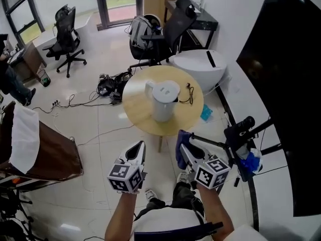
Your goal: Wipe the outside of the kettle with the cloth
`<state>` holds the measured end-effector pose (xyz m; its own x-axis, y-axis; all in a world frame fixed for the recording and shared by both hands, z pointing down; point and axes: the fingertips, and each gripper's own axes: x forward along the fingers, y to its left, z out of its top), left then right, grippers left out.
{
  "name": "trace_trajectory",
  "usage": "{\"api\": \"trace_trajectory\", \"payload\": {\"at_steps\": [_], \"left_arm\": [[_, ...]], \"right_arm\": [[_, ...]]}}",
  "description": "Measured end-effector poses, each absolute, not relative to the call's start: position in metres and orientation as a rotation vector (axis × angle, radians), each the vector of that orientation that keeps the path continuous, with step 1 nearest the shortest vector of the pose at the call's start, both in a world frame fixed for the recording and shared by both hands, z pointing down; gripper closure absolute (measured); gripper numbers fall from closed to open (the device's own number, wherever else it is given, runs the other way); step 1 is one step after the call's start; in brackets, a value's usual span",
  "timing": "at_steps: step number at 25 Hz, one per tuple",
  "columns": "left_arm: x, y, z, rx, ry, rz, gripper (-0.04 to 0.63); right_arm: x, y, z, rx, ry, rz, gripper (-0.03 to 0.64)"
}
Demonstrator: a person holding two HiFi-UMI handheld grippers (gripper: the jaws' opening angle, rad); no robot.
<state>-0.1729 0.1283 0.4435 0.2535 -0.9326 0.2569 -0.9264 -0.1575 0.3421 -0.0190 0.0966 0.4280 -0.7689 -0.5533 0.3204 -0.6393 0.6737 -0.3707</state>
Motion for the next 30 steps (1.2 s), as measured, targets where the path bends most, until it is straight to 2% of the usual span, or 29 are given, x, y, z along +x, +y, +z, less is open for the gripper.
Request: {"api": "trace_trajectory", "payload": {"at_steps": [11,19,30], "left_arm": [[-0.119,0.181,0.44,2.14,-1.645,0.005,0.595],[-0.108,0.2,0.437,2.041,-1.815,0.046,0.595],[-0.079,0.216,0.431,2.032,-1.842,0.054,0.595]], "right_arm": [[0.012,0.151,0.424,0.896,-2.706,0.651,0.532],[0.053,0.165,0.439,0.891,-2.682,0.646,0.532],[0.065,0.178,0.44,0.808,-2.701,0.623,0.534]]}}
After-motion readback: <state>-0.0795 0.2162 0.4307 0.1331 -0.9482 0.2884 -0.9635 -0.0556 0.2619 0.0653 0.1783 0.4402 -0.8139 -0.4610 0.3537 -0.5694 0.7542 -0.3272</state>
